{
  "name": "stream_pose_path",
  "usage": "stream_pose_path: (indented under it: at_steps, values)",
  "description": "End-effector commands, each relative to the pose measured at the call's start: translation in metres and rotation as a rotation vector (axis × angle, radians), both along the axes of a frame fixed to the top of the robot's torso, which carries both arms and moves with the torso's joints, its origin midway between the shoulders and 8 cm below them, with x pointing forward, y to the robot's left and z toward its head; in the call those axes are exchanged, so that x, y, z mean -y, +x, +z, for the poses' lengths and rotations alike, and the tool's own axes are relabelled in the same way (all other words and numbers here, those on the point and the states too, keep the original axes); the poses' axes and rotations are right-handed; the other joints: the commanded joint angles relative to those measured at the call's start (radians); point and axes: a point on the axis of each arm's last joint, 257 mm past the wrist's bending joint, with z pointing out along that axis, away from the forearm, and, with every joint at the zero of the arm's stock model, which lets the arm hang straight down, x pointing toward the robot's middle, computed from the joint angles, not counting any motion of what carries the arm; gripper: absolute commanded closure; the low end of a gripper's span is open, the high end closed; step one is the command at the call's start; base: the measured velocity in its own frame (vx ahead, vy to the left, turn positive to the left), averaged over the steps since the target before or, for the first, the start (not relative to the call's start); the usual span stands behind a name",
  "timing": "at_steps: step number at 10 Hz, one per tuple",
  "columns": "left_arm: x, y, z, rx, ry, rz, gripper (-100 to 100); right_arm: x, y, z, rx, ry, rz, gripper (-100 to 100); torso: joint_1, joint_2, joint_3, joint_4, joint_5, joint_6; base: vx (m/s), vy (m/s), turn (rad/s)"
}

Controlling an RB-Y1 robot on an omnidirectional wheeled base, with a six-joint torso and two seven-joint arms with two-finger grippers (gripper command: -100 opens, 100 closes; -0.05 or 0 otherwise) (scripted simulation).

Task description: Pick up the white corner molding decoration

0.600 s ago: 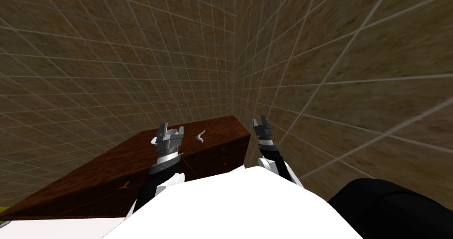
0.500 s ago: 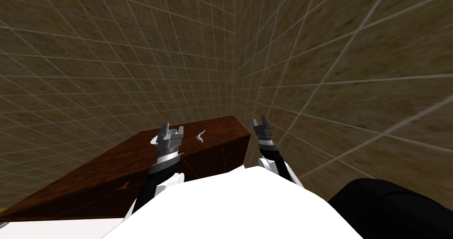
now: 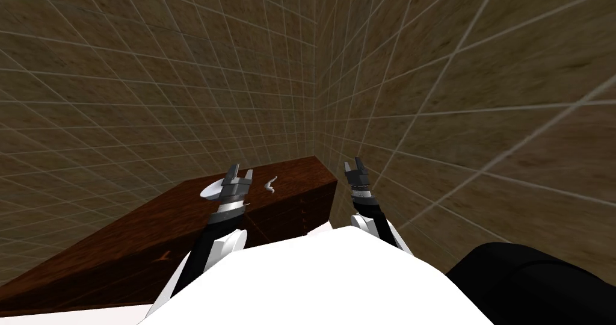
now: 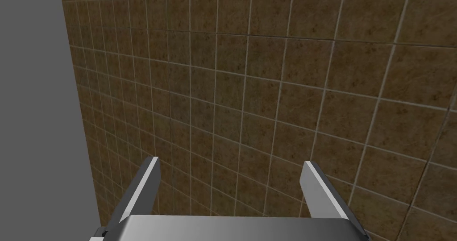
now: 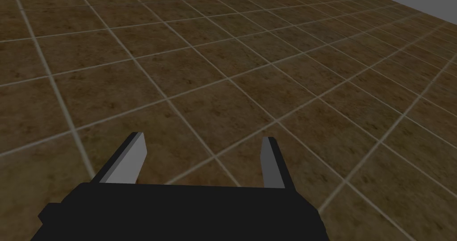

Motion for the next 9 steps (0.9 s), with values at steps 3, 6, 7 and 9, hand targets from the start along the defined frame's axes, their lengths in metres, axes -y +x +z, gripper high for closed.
stream_pose_path:
  at_steps: [3,6,7,9]
  values:
    - [-0.007,0.027,-0.01,-0.068,0.059,0.003,-100,0.0,0.0,0.0,0.0,0.0,0.0,0,0.0,0.001,0.0,0.0,0.0,0.0,-0.055,-0.001,-0.074]
    - [-0.015,0.054,-0.018,-0.13,0.098,0.01,-100,0.0,0.0,0.0,0.0,0.0,0.0,0,0.0,0.0,0.0,0.0,0.0,0.0,-0.041,0.003,-0.081]
    - [-0.019,0.067,-0.02,-0.154,0.116,0.015,-100,0.0,0.0,0.0,0.0,0.0,0.0,0,0.0,-0.001,0.0,0.0,0.0,0.0,-0.041,-0.002,-0.07]
    - [-0.024,0.082,-0.024,-0.187,0.132,0.021,-100,0.0,0.0,0.0,0.0,0.0,0.0,0,0.0,-0.001,-0.001,0.0,0.0,0.0,-0.032,-0.001,-0.066]
